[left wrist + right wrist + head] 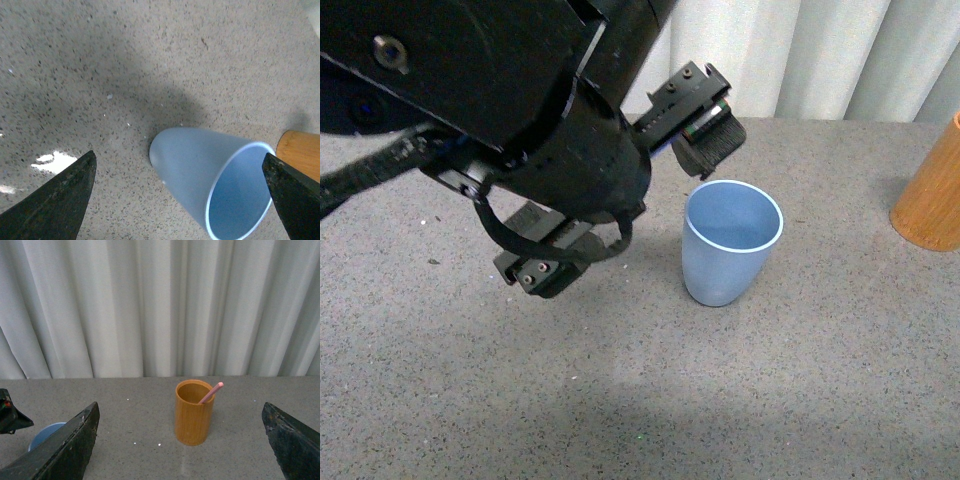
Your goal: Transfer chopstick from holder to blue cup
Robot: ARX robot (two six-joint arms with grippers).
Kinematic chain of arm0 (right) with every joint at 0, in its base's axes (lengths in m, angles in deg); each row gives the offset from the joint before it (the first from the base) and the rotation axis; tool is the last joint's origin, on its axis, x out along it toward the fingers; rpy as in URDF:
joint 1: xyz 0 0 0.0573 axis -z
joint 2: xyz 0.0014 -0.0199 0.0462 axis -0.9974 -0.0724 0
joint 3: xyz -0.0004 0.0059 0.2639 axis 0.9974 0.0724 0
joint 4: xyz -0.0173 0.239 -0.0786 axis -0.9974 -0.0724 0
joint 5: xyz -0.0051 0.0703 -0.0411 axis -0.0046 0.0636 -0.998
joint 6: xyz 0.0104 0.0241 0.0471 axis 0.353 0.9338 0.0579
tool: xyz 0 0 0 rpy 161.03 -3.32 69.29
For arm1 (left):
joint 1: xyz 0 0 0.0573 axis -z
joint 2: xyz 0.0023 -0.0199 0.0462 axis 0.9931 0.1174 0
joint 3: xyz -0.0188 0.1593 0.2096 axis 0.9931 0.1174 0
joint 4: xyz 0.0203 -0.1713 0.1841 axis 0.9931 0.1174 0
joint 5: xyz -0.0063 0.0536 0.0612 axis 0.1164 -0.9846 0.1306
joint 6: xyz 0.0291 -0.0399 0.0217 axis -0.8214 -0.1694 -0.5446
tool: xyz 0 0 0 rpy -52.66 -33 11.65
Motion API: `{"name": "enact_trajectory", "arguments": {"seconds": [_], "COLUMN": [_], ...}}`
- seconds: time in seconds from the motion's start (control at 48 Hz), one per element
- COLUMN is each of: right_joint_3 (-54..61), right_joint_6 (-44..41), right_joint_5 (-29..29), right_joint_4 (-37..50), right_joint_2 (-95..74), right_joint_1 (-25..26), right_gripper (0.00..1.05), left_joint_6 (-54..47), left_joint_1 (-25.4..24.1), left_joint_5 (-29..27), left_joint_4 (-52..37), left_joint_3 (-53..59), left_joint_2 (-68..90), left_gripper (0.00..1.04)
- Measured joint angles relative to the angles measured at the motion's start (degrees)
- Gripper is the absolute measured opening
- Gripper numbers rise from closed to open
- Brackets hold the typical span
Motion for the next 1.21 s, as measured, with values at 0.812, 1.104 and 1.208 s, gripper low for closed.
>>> {"name": "enact_trajectory", "arguments": {"seconds": [0.812, 1.104, 1.208], "right_joint_3": [-0.02, -0.02, -0.02], "right_joint_6": [-0.02, -0.02, -0.02], "right_joint_5": [0.04, 0.00, 0.00], "right_joint_4": [0.00, 0.00, 0.00], "right_joint_2": [-0.02, 0.02, 0.02], "right_joint_1": [0.00, 0.00, 0.00], "right_gripper": [0.95, 0.95, 0.95], "left_joint_6": [-63.34, -63.45, -63.45], "left_joint_1": [-32.98, -33.00, -33.00], "left_joint_5": [9.22, 9.22, 9.22], "left_joint_4": [-16.79, 2.62, 2.64], "left_joint_3": [57.42, 57.40, 57.40], "left_joint_2": [-82.68, -108.13, -108.17], "left_gripper": [0.04, 0.04, 0.04]}}
